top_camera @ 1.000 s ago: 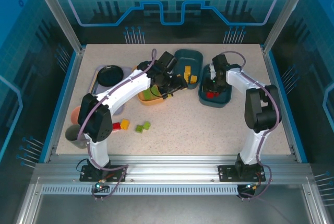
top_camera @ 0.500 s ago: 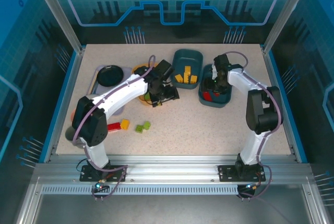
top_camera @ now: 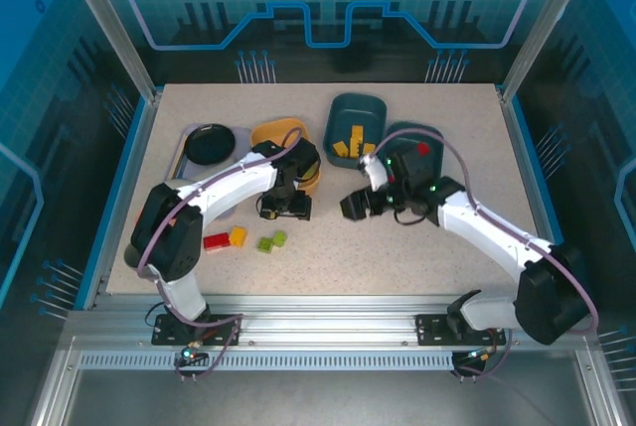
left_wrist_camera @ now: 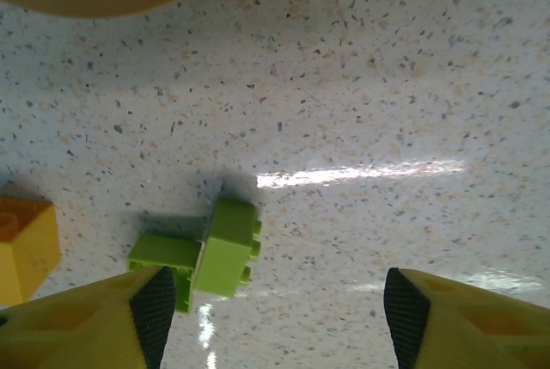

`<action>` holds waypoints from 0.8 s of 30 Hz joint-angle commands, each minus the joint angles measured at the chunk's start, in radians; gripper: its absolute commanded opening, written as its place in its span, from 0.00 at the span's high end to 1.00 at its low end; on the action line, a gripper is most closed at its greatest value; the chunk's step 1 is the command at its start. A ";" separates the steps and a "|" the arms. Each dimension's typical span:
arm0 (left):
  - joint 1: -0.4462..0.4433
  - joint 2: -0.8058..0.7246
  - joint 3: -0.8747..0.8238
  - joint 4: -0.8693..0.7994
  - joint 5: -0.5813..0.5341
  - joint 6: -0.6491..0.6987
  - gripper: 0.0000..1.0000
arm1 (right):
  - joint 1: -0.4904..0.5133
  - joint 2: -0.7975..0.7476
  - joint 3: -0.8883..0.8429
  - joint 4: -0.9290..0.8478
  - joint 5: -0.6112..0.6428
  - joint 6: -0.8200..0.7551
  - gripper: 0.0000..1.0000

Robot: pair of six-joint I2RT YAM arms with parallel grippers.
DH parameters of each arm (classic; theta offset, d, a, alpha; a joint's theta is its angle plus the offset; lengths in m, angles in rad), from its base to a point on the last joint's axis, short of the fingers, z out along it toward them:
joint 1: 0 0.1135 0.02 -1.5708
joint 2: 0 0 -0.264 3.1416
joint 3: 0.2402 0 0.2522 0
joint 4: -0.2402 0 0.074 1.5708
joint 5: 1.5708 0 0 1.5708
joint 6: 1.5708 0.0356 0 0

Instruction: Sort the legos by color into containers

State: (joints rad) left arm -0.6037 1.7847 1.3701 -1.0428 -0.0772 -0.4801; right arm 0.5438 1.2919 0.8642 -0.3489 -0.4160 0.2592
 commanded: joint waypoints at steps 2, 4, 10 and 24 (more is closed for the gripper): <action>0.009 0.049 -0.031 -0.021 -0.009 0.123 0.34 | 0.067 -0.085 -0.103 0.094 -0.126 -0.077 0.24; 0.009 0.069 -0.042 -0.016 0.004 0.126 0.38 | 0.080 -0.098 -0.130 0.085 -0.119 -0.091 0.24; 0.010 0.103 -0.066 -0.013 -0.013 0.108 0.45 | 0.088 -0.112 -0.176 0.089 -0.090 -0.078 0.23; 0.009 0.129 -0.122 0.052 -0.020 0.091 0.66 | 0.090 -0.063 -0.163 0.100 -0.056 -0.055 0.24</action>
State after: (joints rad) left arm -0.6003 1.9049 1.2484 -1.0039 -0.0830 -0.3927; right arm 0.6174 1.2179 0.6846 -0.2668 -0.4782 0.1978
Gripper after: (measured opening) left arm 0.356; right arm 0.761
